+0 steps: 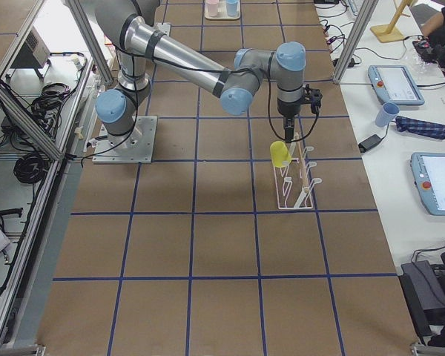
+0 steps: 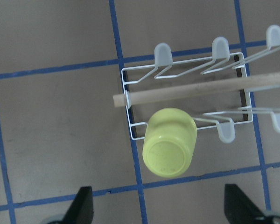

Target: Transfer IKEA cup to right arm and place on rack

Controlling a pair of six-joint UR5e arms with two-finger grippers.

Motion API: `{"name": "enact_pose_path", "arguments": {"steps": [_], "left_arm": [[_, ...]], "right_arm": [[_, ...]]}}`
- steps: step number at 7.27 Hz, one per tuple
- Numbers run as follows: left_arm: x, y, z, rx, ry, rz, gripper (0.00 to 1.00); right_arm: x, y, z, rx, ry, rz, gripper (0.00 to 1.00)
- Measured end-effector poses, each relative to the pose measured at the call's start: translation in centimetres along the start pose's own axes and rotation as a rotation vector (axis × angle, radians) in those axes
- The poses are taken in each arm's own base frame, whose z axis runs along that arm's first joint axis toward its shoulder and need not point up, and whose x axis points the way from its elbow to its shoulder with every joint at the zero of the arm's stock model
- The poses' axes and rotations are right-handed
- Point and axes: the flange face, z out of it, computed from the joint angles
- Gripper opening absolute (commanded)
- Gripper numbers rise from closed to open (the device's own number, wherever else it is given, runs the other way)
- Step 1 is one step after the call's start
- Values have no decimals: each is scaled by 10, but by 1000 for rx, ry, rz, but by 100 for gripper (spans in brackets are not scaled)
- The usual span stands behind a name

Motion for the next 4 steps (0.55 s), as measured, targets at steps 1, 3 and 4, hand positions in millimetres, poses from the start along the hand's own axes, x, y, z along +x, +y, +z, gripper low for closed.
{"name": "enact_pose_path", "arguments": {"steps": [1,3,4], "left_arm": [[-1,-1,-3,14,-2,-4,100],[-5,-7,-14,41,-30,-12,100],[-8,-10,-19,44,-51,-13,100]], "right_arm": [[-6,18,-26,-27,-7,2,100],[-20,64,-75,-88,-23,6,100],[-27,87,-89,-117,-31,10,100]]}}
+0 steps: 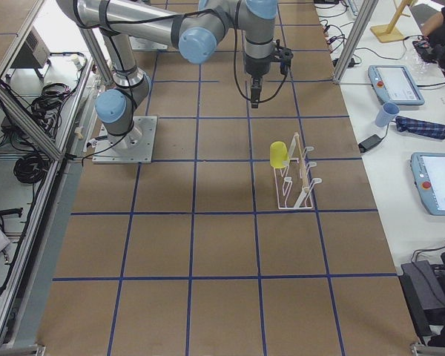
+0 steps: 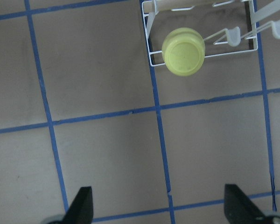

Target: Transfer IKEA cup to right arm and place on rack

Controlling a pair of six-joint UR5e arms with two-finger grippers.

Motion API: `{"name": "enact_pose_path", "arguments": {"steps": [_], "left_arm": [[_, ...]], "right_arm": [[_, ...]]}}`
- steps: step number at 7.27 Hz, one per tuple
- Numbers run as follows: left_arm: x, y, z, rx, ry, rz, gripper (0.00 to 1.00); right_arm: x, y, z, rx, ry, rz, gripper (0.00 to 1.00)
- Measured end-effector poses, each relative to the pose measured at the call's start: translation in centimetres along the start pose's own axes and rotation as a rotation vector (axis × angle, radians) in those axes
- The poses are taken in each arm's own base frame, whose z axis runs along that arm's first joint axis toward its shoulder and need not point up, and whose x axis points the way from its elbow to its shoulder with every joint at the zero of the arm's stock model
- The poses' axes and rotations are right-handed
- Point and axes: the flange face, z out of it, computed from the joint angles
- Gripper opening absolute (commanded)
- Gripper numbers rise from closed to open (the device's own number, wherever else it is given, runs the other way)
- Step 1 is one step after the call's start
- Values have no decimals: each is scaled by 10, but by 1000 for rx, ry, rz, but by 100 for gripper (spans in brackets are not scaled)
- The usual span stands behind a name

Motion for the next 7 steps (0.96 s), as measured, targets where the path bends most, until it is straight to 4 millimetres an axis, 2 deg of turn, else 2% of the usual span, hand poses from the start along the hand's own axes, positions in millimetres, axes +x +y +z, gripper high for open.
{"name": "enact_pose_path", "arguments": {"steps": [1,3,4,5,7], "left_arm": [[-1,-1,-1,0,-10,0,100],[-2,-1,-3,3,-18,-1,100],[-2,-2,-4,5,-19,-1,100],[-3,-3,-5,7,-20,-2,100],[-3,-3,-5,8,-21,-2,100]], "right_arm": [[-5,19,-7,-14,-3,14,100],[-19,35,-14,-45,-16,39,100],[-44,38,-16,-52,-25,7,100],[-85,44,-18,-53,-31,-37,100],[-171,68,-21,-56,-32,-74,100]]}}
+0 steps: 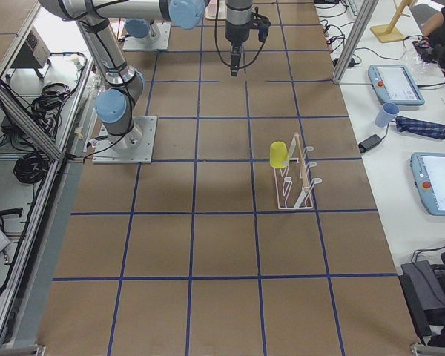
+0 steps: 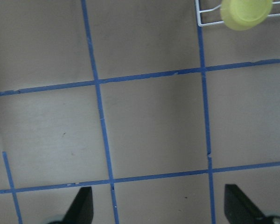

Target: Transfer IKEA cup to right arm and place on rack

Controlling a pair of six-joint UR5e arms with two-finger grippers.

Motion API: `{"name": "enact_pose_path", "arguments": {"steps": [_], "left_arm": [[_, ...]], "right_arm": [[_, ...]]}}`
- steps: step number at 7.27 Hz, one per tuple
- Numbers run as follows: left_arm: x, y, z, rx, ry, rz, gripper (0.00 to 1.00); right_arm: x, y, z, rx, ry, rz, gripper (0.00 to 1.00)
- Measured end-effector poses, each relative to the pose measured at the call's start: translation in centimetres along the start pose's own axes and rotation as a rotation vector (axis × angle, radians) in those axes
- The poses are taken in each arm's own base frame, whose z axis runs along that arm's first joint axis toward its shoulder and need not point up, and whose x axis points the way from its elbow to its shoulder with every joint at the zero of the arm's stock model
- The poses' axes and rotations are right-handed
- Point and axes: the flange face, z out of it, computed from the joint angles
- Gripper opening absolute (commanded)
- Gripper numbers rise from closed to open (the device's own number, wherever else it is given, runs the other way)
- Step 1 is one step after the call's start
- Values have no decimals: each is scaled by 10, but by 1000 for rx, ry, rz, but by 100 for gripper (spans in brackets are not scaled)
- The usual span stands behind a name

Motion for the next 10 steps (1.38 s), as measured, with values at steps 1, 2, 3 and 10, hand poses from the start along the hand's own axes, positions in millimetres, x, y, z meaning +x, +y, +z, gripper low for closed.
{"name": "enact_pose_path", "arguments": {"steps": [1,2,3,10], "left_arm": [[0,0,1,0,0,0,100],[0,1,1,1,0,0,100],[0,2,0,3,-1,0,100],[0,3,-1,6,-2,0,100]], "right_arm": [[-37,12,1,0,0,-15,100],[-59,20,1,2,1,-45,100],[-64,20,2,8,5,-80,100],[-49,-26,-6,-40,5,-91,100]]}}
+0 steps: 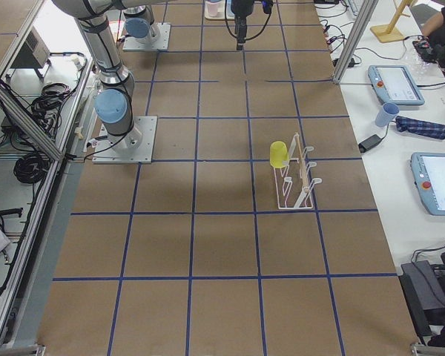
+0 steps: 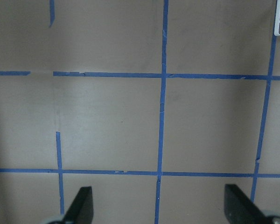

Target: Transfer IKEA cup to right arm and place on rack

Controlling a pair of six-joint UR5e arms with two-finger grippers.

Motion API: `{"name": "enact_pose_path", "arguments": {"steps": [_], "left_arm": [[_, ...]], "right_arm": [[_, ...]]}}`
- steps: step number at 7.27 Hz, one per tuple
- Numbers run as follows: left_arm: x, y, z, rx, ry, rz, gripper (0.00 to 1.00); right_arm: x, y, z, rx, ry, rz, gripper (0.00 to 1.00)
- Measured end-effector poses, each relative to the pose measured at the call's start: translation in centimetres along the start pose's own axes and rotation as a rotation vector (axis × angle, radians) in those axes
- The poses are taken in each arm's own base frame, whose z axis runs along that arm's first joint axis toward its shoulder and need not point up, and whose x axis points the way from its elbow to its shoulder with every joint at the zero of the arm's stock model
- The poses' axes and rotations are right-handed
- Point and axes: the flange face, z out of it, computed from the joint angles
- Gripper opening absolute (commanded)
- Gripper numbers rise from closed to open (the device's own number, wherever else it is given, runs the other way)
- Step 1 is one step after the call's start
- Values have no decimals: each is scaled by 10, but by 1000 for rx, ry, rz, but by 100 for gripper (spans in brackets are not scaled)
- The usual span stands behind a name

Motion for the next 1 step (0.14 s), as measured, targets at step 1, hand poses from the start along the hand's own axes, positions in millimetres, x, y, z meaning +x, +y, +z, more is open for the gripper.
{"name": "enact_pose_path", "arguments": {"steps": [1], "left_arm": [[0,0,0,0,0,0,100]], "right_arm": [[0,2,1,3,0,-2,100]]}}
